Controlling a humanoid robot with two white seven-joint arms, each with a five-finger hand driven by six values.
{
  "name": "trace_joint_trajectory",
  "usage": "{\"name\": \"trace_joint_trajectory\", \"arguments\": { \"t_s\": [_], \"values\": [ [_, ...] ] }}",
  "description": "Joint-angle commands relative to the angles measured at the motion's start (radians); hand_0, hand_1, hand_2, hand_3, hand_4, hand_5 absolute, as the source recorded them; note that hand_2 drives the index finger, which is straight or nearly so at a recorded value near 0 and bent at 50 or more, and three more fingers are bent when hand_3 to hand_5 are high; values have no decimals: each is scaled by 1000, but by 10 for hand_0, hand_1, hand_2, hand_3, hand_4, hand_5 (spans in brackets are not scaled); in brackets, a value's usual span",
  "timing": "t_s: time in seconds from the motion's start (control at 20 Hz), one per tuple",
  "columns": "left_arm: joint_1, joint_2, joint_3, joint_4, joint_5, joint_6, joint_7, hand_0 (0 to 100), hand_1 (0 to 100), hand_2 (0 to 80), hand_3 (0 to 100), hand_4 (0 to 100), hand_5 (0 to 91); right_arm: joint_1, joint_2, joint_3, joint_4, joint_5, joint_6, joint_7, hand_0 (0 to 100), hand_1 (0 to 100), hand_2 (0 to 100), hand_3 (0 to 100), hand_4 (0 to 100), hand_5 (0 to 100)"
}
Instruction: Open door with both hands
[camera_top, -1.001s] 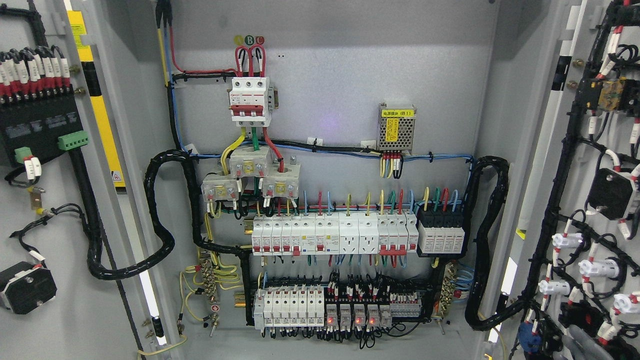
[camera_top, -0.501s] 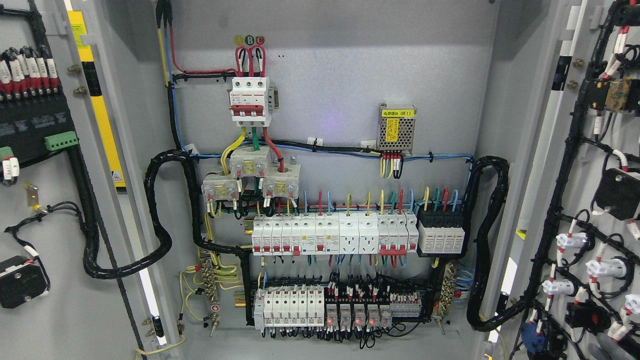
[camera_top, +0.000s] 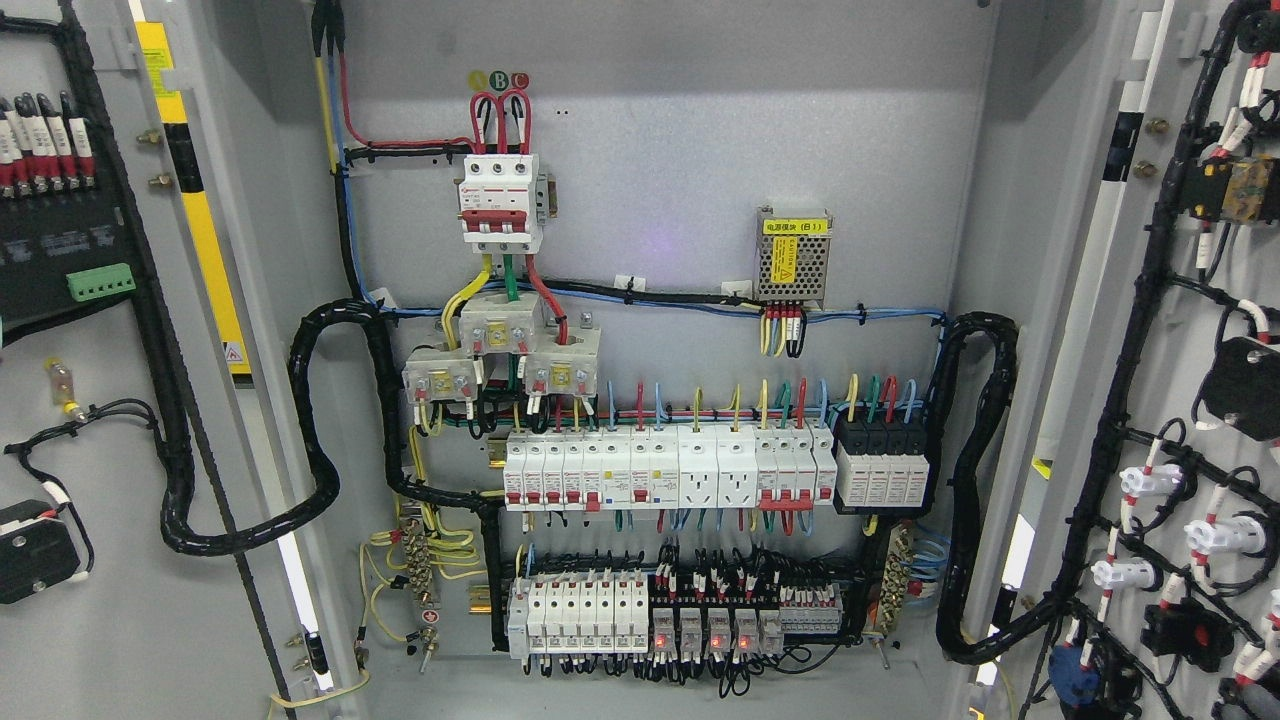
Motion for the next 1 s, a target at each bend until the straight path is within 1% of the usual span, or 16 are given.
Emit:
{"name": "trace_joint_trajectory", "arguments": {
  "t_s": [0.0, 0.15, 0.25, 0.35, 0.65, 0.95],
  "values": [
    [-8, 34, 6, 40, 3, 1, 2, 120, 556, 0, 0, 0, 0, 13, -20, -60, 0, -62, 1, 1, 0, 500, 40, 0, 0, 0],
    [-4, 25, 6, -17, 3, 1, 2, 120, 556, 0, 0, 0, 0, 13, -20, -71, 2, -72, 2, 1, 0, 500, 40, 0, 0, 0],
    [4, 20, -3, -73, 1, 1, 2, 120, 556, 0, 0, 0, 0, 13, -20, -87, 3, -75, 6, 1, 0, 500, 40, 0, 0, 0],
    [6, 2, -12, -107, -2, 1, 2, 120, 556, 0, 0, 0, 0, 13, -20, -91, 5, -75, 6, 1, 0, 500, 40, 0, 0, 0],
    [7, -20, -106, -150, -9, -1, 3, 120, 556, 0, 0, 0, 0, 12, -21, -89, 14, -76, 10, 1, 0, 500, 40, 0, 0, 0],
    [25, -40, -242, -193, -18, -2, 9, 120, 556, 0, 0, 0, 0, 13, -24, -71, 5, -84, 7, 3, 0, 500, 40, 0, 0, 0]
  ]
}}
